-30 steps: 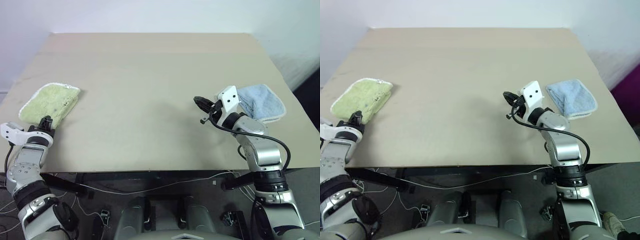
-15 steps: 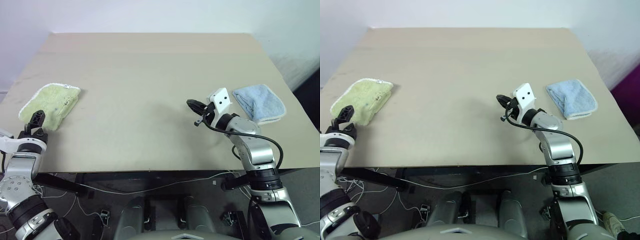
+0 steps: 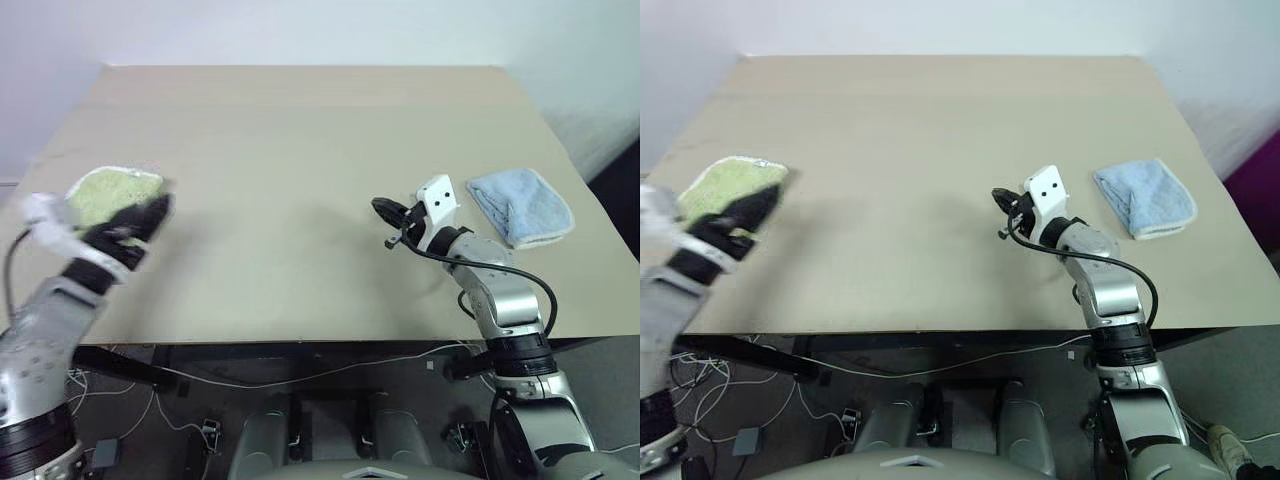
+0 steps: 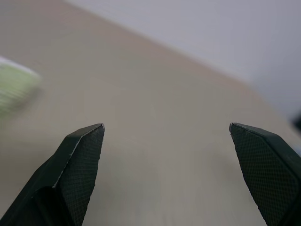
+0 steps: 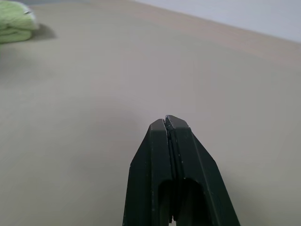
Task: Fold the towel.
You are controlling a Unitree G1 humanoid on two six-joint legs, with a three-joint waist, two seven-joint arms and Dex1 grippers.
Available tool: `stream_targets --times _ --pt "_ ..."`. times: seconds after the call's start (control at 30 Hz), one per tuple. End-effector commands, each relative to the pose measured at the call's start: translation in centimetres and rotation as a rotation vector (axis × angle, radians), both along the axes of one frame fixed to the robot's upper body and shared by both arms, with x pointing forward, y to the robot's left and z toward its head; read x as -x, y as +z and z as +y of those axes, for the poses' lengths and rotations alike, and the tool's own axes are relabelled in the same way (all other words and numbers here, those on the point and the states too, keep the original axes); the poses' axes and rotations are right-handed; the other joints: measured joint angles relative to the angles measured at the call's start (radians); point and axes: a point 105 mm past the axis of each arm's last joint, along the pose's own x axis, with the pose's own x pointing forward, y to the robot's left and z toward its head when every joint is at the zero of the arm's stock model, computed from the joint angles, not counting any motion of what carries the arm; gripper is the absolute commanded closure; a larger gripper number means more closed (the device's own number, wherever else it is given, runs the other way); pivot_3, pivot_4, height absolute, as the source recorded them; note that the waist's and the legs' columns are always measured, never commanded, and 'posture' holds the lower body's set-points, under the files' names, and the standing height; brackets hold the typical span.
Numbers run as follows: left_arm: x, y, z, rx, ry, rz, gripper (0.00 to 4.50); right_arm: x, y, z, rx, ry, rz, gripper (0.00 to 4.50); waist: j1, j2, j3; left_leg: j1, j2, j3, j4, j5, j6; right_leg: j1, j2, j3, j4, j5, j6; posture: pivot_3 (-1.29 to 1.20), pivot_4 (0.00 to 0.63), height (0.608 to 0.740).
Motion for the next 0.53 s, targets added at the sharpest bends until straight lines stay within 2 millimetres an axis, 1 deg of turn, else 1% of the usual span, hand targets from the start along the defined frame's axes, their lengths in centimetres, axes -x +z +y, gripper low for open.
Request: stream_targets --times 0.03,0.07,0.13,0.2,0.27,0.37,0.53 --pt "-1.8 0.4 -1.8 -0.300 -0.052 -0.119 0.04 -0.5 1.3 -1.5 -0.017 -0.076 -0.048 4.50 0.001 0.000 0.000 -0.001 0.000 0.000 -0.001 0.001 -0.002 -0.002 0.001 0.000 0.000 0.000 0.000 0.00 0.150 0.740" --pt "-2.4 0.1 -2.2 -0.324 -0.073 -0.142 0.04 -0.4 1.0 -2.1 -0.013 -0.093 -0.043 4.50 0.001 0.000 0.000 -0.003 0.001 0.000 -0.001 0.002 -0.003 -0.004 0.001 0.000 0.001 0.000 -0.001 0.00 0.150 0.740" --pt "-3.2 -0.1 -2.7 -0.336 -0.095 -0.173 0.04 -0.3 0.6 -2.7 -0.003 -0.115 -0.038 4.50 0.001 0.000 0.000 -0.007 0.001 0.001 -0.001 0.003 -0.004 -0.008 0.002 0.000 0.002 0.001 0.000 0.00 0.150 0.740" --pt "-4.0 -0.2 -3.8 -0.346 -0.136 -0.197 0.04 -0.1 0.3 -3.7 0.003 -0.150 -0.040 4.50 0.001 0.000 0.000 -0.007 0.002 0.001 -0.001 0.005 -0.001 -0.008 0.003 0.000 0.001 0.002 0.001 0.00 0.150 0.740" --pt "-4.6 -0.6 -4.4 -0.347 -0.162 -0.200 0.04 0.2 0.3 -4.4 -0.007 -0.179 -0.045 4.50 0.002 0.000 0.000 -0.007 0.002 0.002 0.000 0.005 0.000 -0.008 0.004 -0.001 0.001 0.002 0.001 0.00 0.150 0.740" --pt "-5.0 -0.8 -4.2 -0.335 -0.169 -0.197 0.04 0.4 0.3 -4.3 -0.016 -0.192 -0.051 4.50 0.000 0.000 0.000 -0.008 0.002 0.002 0.002 0.004 0.001 -0.007 0.005 -0.001 0.002 0.002 0.001 0.00 0.150 0.740" --pt "-5.7 -1.0 -3.9 -0.330 -0.181 -0.183 0.04 1.3 -0.1 -4.2 -0.049 -0.219 -0.061 4.50 0.001 0.000 0.000 -0.007 0.003 0.001 0.003 0.005 0.001 -0.007 0.007 -0.001 0.003 0.002 0.002 0.00 0.150 0.740"
